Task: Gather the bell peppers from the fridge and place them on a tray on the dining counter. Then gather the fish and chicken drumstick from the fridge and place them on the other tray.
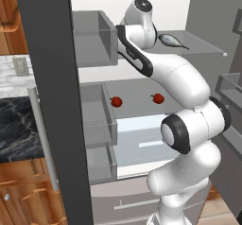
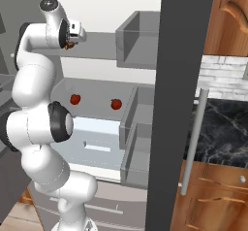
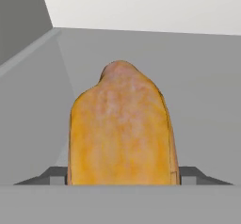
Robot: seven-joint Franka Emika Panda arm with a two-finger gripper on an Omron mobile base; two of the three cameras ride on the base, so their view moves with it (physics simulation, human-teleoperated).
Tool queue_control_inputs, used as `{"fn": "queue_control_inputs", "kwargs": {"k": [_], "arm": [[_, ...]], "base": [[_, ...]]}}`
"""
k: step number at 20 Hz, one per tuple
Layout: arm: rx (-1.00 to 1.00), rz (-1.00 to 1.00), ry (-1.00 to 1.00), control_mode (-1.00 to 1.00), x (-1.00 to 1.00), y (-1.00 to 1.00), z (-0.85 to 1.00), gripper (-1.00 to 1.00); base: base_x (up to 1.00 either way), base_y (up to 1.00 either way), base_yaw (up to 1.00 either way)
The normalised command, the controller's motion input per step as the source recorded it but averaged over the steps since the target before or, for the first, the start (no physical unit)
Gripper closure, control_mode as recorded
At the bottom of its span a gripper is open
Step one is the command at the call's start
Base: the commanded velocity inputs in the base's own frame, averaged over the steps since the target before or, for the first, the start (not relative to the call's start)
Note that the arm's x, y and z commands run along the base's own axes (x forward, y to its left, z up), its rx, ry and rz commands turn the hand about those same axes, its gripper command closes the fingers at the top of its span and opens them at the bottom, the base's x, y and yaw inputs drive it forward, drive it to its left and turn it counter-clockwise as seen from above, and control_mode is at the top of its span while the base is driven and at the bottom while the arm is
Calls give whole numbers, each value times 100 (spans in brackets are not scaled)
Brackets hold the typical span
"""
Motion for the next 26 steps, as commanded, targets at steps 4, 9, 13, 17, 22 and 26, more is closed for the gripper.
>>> {"fn": "queue_control_inputs", "kwargs": {"k": [4,9,13,17,22,26], "arm": [[0,0,0,-100,0,0,0,100],[0,0,0,-100,0,0,0,100],[-10,0,-13,-100,-53,0,54,100],[-10,0,-5,-100,-68,0,63,100],[-4,0,0,-100,-62,-11,28,100],[0,-1,0,-100,-74,-54,-12,100]], "base": [[0,0,0],[0,0,0],[0,0,0],[0,0,0],[0,0,0],[0,0,0]]}}
